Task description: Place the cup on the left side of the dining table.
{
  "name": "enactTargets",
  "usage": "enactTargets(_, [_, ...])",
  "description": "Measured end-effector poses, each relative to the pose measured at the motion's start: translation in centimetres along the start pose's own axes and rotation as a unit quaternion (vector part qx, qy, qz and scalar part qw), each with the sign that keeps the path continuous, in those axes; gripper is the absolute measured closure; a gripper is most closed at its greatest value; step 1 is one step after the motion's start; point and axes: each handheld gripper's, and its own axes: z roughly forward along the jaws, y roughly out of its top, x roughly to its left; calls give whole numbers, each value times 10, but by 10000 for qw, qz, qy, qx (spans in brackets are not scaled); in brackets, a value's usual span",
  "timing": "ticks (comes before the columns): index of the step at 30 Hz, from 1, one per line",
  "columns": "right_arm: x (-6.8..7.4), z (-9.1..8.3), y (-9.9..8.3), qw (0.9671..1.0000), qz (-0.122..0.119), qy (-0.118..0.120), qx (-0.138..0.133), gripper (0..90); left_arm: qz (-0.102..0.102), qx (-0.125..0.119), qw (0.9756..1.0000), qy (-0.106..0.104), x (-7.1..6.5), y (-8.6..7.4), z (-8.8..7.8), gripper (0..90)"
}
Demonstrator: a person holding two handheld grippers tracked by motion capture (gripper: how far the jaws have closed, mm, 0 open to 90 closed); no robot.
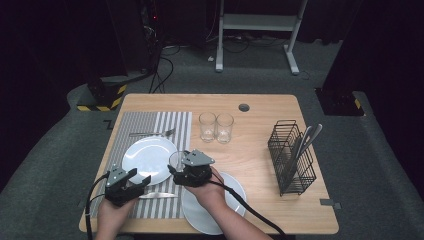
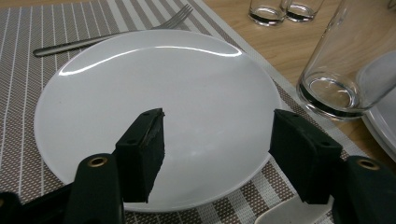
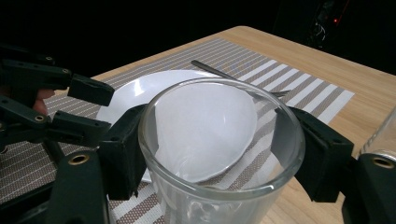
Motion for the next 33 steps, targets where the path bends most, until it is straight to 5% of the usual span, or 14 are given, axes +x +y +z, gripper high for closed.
enactTargets(33, [22, 10, -13, 9995, -127, 229, 157, 285, -10, -22, 10000, -12, 0, 0, 0, 355])
